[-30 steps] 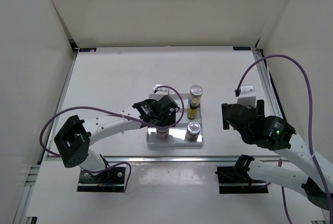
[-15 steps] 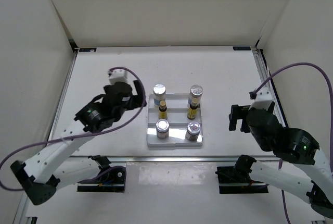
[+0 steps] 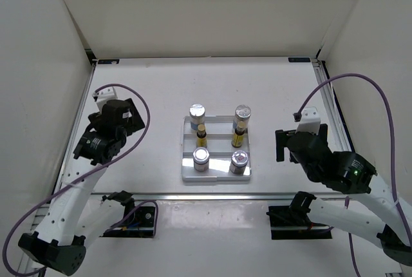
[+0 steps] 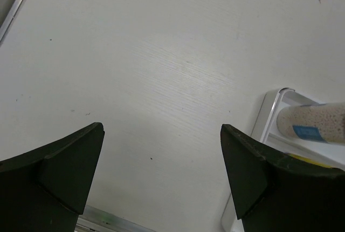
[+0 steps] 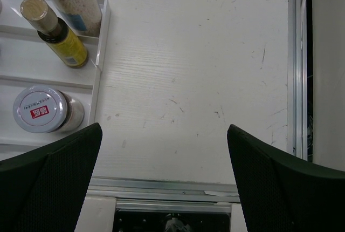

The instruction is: Organize the condiment bottles

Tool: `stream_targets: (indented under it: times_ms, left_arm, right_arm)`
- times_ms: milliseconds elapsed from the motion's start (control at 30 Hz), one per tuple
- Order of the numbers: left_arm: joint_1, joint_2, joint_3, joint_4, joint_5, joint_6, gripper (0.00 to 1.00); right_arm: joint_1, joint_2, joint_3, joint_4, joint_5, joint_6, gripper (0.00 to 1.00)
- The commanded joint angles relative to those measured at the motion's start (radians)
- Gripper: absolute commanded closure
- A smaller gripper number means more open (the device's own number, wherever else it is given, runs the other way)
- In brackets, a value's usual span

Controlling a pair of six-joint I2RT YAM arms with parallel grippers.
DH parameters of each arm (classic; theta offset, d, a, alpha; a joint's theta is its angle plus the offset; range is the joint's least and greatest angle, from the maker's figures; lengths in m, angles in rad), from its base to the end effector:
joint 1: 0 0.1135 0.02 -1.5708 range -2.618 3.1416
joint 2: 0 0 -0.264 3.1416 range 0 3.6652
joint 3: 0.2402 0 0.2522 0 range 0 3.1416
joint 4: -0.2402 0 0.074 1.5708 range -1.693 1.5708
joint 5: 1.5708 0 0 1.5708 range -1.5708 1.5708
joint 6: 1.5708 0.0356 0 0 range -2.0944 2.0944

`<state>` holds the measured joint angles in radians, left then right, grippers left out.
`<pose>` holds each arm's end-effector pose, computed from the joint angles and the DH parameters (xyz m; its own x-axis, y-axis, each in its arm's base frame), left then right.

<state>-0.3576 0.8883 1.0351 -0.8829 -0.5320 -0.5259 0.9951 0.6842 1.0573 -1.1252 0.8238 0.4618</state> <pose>0.1605 -0.0407 0.3433 -0.5186 -0.2680 -0.8119 -0.3594 0.9300 -0.0775 0.0727 0.0641 0.3584 -0.4569 -0.1480 -0.8771 -0.0833 0.9889 -0.1234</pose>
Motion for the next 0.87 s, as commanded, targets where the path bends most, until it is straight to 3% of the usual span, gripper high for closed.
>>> stream_targets:
  times_ms: [0,300,833]
  left_arm:
    - [0.029,-0.04,0.003,-0.007,0.003,0.02,0.0]
    - [0.029,-0.149,-0.015,-0.007,0.001,0.02,0.0]
    - [0.029,-0.13,-0.024,-0.007,-0.025,0.01,0.0]
  right_arm:
    - [0.002,-0.031,-0.005,0.024,0.018,0.006,0.0]
    - [0.002,-0.08,-0.014,0.033,0.028,0.006,0.0]
    - [0.002,-0.04,-0.014,0.042,0.017,-0.012,0.0]
